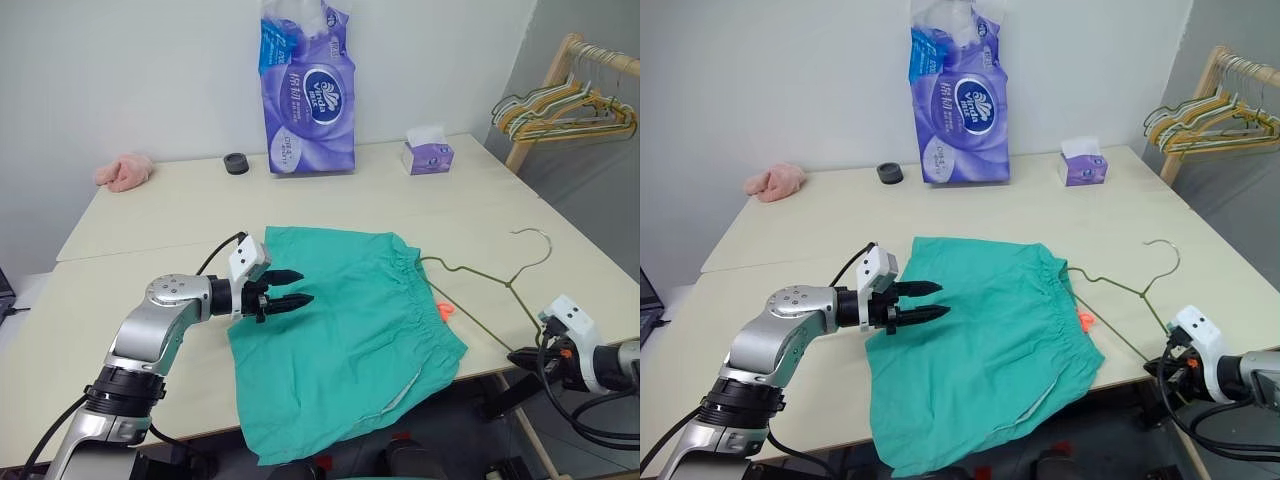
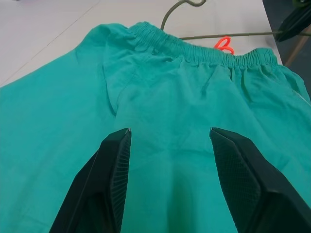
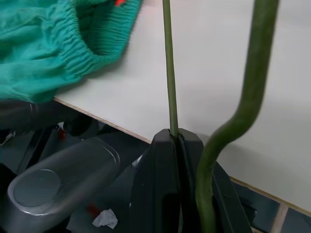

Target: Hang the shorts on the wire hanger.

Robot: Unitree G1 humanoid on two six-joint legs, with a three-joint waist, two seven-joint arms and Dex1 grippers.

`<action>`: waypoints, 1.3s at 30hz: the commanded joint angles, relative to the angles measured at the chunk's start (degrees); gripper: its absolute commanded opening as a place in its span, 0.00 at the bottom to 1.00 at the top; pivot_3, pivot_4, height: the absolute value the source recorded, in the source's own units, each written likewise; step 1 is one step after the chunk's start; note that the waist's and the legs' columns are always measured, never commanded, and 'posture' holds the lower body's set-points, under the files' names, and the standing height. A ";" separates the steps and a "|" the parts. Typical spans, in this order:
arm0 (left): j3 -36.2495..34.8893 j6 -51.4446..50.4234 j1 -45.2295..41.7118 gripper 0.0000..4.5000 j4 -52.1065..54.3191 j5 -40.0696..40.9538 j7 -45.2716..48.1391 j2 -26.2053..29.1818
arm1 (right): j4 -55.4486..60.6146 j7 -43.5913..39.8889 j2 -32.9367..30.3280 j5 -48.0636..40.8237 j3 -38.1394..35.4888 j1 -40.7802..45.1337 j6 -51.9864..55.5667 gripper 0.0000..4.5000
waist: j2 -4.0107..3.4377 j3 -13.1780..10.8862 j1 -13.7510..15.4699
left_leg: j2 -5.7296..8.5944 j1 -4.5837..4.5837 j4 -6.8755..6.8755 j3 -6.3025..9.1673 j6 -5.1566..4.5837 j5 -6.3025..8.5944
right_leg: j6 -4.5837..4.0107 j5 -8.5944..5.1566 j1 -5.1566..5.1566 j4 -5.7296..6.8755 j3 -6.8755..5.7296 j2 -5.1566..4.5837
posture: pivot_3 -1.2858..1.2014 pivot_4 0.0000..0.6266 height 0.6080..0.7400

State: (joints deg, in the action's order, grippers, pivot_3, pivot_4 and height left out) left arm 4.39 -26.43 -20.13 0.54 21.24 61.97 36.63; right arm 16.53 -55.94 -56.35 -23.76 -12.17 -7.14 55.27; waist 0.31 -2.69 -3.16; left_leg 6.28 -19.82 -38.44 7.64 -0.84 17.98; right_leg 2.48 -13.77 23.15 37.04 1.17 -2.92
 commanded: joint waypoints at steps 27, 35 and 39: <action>-3.90 2.19 -1.29 0.60 2.03 0.59 -5.86 -0.87 | -31.11 -12.34 6.77 6.63 25.89 35.09 -0.66 0.00 | -0.01 -0.01 0.28 | 0.01 -0.01 -0.01 0.04 0.20 -0.11 | -0.03 0.02 0.03 0.03 -0.04 0.00 | 0.48 0.03 1.00; -4.35 3.09 -2.18 0.60 1.15 0.45 -6.90 -1.62 | -40.10 -8.20 13.73 6.92 23.29 43.34 0.11 0.00 | 0.03 0.05 0.25 | 0.02 -0.01 -0.04 0.03 0.23 -0.13 | -0.13 0.10 0.05 0.04 -0.04 0.00 | 0.48 0.02 1.00; -5.82 2.37 -2.59 0.60 0.71 1.41 -8.60 -2.70 | -35.55 -6.30 15.64 4.84 20.20 45.44 0.56 0.00 | 0.02 0.05 0.27 | 0.02 -0.04 -0.03 0.03 0.23 -0.13 | -0.19 0.15 0.10 0.06 -0.03 0.00 | 0.48 0.02 1.00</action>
State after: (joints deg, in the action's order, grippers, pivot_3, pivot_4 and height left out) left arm 0.93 -24.45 -21.02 1.21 21.61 54.34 33.99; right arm -22.66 -62.89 -40.62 -17.12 11.14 35.78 55.91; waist 0.34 -2.64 -2.89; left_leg 6.31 -19.87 -38.47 7.68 -0.61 17.86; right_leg 2.30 -13.62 23.26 37.10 1.14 -2.92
